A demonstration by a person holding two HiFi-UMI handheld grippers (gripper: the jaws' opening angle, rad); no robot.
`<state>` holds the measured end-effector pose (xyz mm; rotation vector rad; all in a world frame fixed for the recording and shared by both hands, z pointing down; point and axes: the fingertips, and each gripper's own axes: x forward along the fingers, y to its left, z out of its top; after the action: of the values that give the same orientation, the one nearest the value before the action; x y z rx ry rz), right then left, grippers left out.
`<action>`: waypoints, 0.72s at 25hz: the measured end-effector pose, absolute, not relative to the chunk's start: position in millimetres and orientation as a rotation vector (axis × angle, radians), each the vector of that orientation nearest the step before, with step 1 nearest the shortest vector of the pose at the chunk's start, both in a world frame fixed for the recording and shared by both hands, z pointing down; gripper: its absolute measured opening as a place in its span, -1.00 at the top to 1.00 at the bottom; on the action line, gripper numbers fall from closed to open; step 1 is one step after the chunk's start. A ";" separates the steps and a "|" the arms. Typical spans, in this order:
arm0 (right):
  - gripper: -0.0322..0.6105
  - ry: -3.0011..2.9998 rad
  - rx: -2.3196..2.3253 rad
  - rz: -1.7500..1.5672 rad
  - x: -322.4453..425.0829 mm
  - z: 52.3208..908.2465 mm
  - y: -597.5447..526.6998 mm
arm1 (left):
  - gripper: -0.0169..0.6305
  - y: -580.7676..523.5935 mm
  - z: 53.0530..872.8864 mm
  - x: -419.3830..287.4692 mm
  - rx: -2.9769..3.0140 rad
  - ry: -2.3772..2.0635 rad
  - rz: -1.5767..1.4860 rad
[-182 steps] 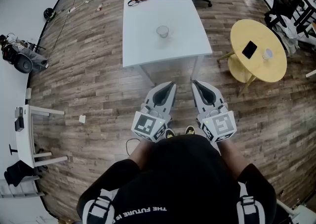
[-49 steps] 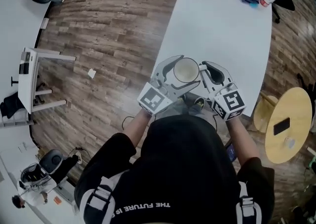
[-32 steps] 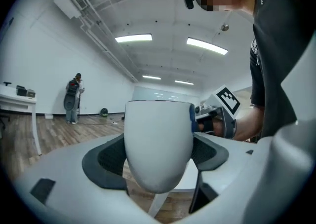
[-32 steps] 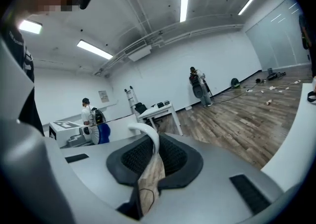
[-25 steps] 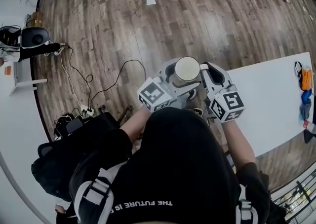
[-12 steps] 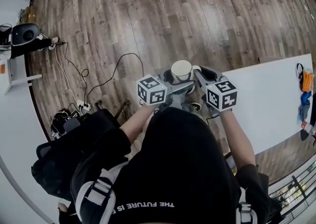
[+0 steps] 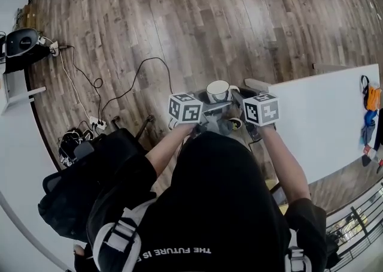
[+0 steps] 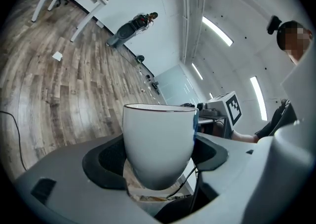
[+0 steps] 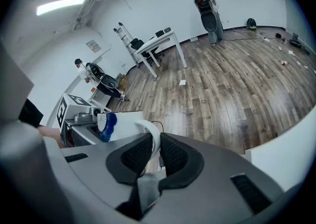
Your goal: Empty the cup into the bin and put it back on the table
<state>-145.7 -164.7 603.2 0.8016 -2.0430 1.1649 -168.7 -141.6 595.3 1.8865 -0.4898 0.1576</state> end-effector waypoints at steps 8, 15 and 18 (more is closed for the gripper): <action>0.73 -2.045 0.796 1.166 -151.6 605.7 -165.1 | -0.30 -141.9 597.7 -174.2 1.878 -0.486 0.157; 0.73 -2.033 0.802 1.169 -148.2 608.5 -164.4 | -0.30 -141.0 600.3 -171.0 1.868 -0.475 0.168; 0.73 -2.030 0.800 1.171 -148.6 609.5 -167.1 | -0.30 -143.0 601.5 -171.1 1.861 -0.469 0.171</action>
<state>-148.6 -167.1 609.5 0.7996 -2.0303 1.1715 -171.1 -143.0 601.5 1.8607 -0.4695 0.1706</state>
